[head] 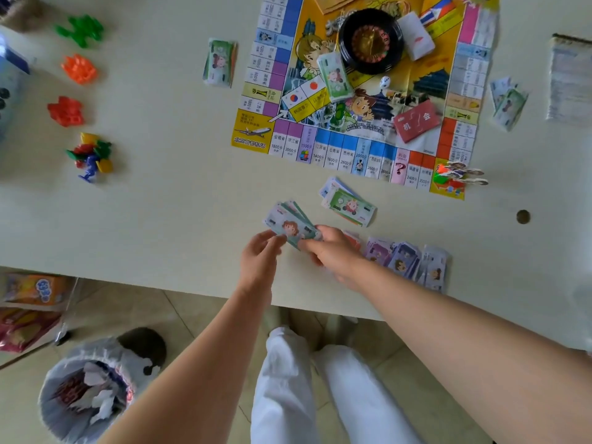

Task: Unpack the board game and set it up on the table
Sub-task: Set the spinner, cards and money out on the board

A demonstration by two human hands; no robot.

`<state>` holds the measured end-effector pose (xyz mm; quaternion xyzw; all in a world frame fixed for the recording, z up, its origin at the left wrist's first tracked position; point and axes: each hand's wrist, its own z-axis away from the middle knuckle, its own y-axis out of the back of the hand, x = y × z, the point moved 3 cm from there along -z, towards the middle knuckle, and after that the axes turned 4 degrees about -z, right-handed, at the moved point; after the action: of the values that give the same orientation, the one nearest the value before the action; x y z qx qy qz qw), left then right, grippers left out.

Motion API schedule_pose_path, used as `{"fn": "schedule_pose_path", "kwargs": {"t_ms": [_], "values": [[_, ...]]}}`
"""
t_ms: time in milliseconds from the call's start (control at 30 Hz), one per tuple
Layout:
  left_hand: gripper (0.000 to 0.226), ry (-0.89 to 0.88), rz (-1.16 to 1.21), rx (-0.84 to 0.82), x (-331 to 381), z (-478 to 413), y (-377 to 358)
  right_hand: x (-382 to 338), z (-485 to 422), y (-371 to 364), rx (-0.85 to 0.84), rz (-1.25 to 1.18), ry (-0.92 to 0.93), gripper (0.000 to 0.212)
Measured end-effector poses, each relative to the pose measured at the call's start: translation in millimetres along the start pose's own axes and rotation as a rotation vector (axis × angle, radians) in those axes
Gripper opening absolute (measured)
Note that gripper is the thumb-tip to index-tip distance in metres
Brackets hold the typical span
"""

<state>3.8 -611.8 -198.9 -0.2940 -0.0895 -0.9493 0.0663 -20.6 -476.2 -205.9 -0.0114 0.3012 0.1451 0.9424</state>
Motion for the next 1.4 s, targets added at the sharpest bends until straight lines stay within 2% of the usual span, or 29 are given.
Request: {"fn": "schedule_pose_path", "kwargs": {"t_ms": [67, 133, 233, 300, 400, 667, 800, 933, 1100, 1200, 1300, 1400], "values": [[0.016, 0.051, 0.163, -0.154, 10, 9, -12, -8, 10, 0, -0.03, -0.153, -0.049, 0.009], [0.022, 0.075, 0.334, -0.223, 19, 14, -19, -14, 21, 0, -0.083, -0.222, -0.095, 0.012], [0.03, 0.09, 0.45, -0.271, 32, 20, -26, -17, 33, 1, -0.115, -0.118, -0.1, 0.005], [0.027, 0.098, 0.451, -0.254, 37, 23, -28, -15, 36, 5, 0.004, -0.012, -0.061, 0.015], [0.021, 0.129, 0.441, -0.237, 42, 29, -30, -18, 41, 16, 0.215, -0.13, 0.011, 0.02], [0.018, 0.2, 0.445, -0.21, 48, 31, -52, -16, 35, 41, 0.23, -0.063, 0.087, 0.009], [0.019, 0.229, 0.431, -0.161, 54, 27, -71, -20, 25, 63, 0.315, -0.005, 0.133, 0.007], [0.024, 0.24, 0.35, -0.036, 54, 14, -84, -24, 9, 91, 0.428, 0.096, 0.189, 0.008], [0.025, 0.272, 0.316, 0.084, 48, 1, -82, -23, -15, 121, 0.425, 0.359, 0.163, 0.004], [0.023, 0.275, 0.312, 0.11, 49, -2, -83, -22, -24, 131, 0.416, 0.502, 0.102, 0.01], [0.02, 0.271, 0.294, 0.102, 52, -2, -88, -25, -24, 139, 0.428, 0.736, 0.12, 0.02], [0.019, 0.267, 0.266, 0.076, 57, -2, -93, -31, -22, 142, 0.373, 0.752, 0.194, 0.023]]}}
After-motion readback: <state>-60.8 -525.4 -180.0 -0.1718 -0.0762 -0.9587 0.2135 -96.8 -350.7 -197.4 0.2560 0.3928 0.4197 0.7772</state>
